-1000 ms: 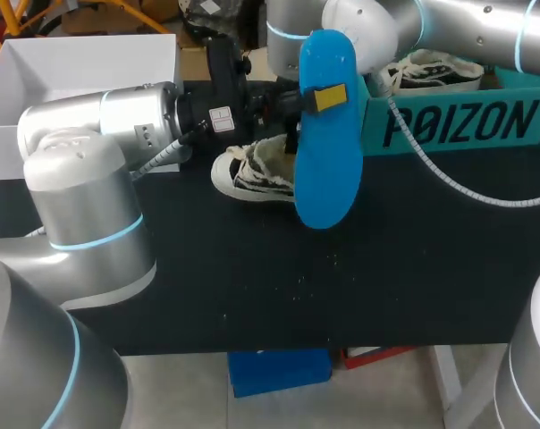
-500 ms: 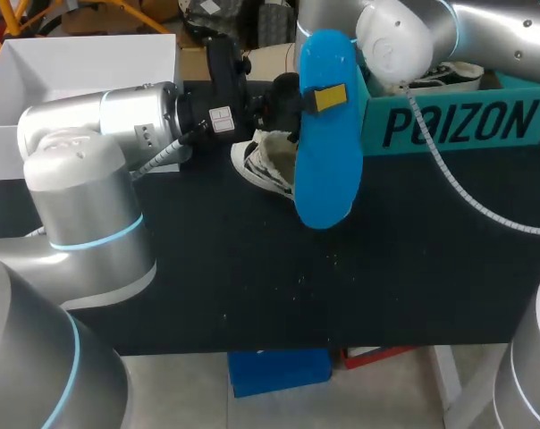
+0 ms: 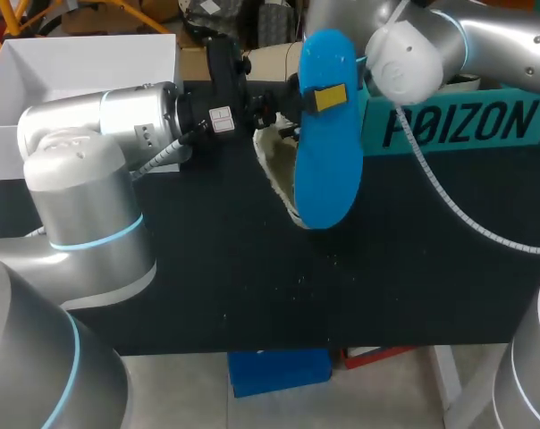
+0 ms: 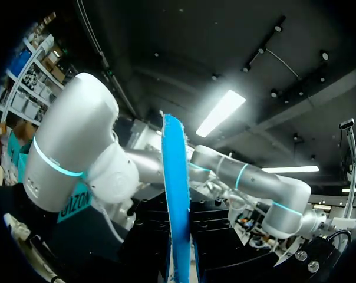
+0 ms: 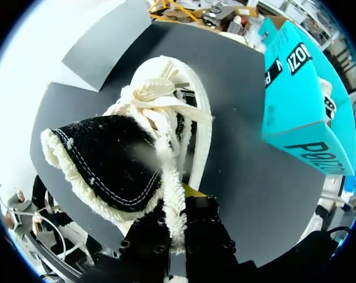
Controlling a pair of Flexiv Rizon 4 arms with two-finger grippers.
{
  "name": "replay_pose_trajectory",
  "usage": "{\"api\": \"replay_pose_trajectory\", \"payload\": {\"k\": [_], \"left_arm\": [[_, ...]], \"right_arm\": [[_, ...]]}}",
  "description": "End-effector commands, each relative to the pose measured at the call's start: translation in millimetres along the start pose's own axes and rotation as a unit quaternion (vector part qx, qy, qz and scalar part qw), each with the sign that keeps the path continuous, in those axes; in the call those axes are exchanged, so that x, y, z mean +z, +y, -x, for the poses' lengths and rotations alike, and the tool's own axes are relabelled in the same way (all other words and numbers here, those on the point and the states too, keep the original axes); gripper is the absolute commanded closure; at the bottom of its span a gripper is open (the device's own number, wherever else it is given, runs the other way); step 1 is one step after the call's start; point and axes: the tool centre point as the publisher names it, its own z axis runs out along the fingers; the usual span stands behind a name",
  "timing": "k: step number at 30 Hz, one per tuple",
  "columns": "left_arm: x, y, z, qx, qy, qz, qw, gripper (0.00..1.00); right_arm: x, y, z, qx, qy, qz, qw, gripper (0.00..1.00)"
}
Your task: Take the shoe out of the shoebox, open the shoe tongue, remove and reinsert the insole, then place the shoe into the shoebox
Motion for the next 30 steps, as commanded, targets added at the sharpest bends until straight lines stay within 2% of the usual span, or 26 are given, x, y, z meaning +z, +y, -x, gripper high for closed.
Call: {"api": "replay_pose_trajectory", "payload": {"k": [1, 7, 19, 20, 21, 22, 27, 30], "left_arm": [[1.4, 0.7, -0.8, 0.000, -0.003, 0.001, 1.000, 1.00], [1.4, 0.7, -0.8, 0.000, -0.003, 0.001, 1.000, 1.00], [1.4, 0.7, -0.8, 0.000, -0.003, 0.001, 1.000, 1.00], [1.4, 0.7, -0.8, 0.000, -0.003, 0.001, 1.000, 1.00], [1.4, 0.7, -0.8, 0.000, -0.003, 0.001, 1.000, 1.00], [1.4, 0.7, -0.8, 0.000, -0.003, 0.001, 1.000, 1.00], [1.4, 0.7, -0.8, 0.000, -0.003, 0.001, 1.000, 1.00], [1.4, 0.7, -0.8, 0.000, -0.003, 0.001, 1.000, 1.00]], "right_arm": [[1.0, -4.6, -0.7, 0.144, -0.019, 0.031, 0.989, 1.00], [8.6, -5.4, -1.7, 0.136, -0.017, 0.028, 0.990, 1.00], [39.6, -9.0, -1.4, 0.129, -0.017, 0.003, 0.991, 1.00], [41.2, -9.8, -1.5, 0.130, -0.018, 0.000, 0.991, 0.92], [42.5, -10.4, -1.4, 0.133, -0.018, -0.003, 0.991, 0.55], [43.2, -11.0, -1.4, 0.135, -0.019, -0.007, 0.991, 0.00], [34.5, -17.5, -4.4, 0.118, -0.013, 0.003, 0.993, 0.00], [19.7, -20.8, -3.0, 0.112, -0.009, 0.036, 0.993, 0.00]]}}
